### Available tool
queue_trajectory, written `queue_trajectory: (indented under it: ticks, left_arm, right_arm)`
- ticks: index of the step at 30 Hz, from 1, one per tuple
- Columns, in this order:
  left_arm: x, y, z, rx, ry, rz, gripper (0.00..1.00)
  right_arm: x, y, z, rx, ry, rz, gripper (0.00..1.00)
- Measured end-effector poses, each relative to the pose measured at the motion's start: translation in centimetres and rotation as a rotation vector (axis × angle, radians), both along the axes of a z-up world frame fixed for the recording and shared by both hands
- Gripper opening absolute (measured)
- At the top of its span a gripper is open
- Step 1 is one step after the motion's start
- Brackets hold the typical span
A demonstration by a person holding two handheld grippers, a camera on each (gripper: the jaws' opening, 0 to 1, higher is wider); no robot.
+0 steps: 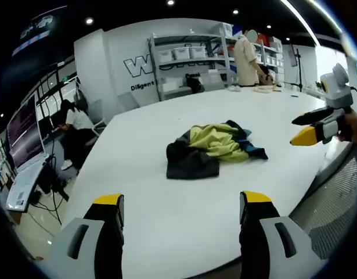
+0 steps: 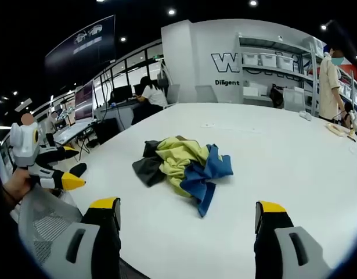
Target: Fold the garment on the visible template until the final outline fits inside the template.
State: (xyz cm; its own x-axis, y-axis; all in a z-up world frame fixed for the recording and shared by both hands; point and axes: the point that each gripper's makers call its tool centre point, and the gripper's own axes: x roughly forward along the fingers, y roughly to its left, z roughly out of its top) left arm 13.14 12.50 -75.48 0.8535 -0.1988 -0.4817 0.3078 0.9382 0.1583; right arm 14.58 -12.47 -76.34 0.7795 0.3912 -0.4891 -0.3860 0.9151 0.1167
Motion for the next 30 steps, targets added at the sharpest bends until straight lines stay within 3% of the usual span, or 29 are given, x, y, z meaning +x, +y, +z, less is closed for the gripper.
queue_trajectory:
  ticks: [30]
  left_arm:
    - [0.08, 0.54, -0.3, -0.01, 0.018, 0.019, 0.8]
  right_arm:
    - [-0.24, 0.48, -0.04, 0.058, 0.027, 0.008, 0.94]
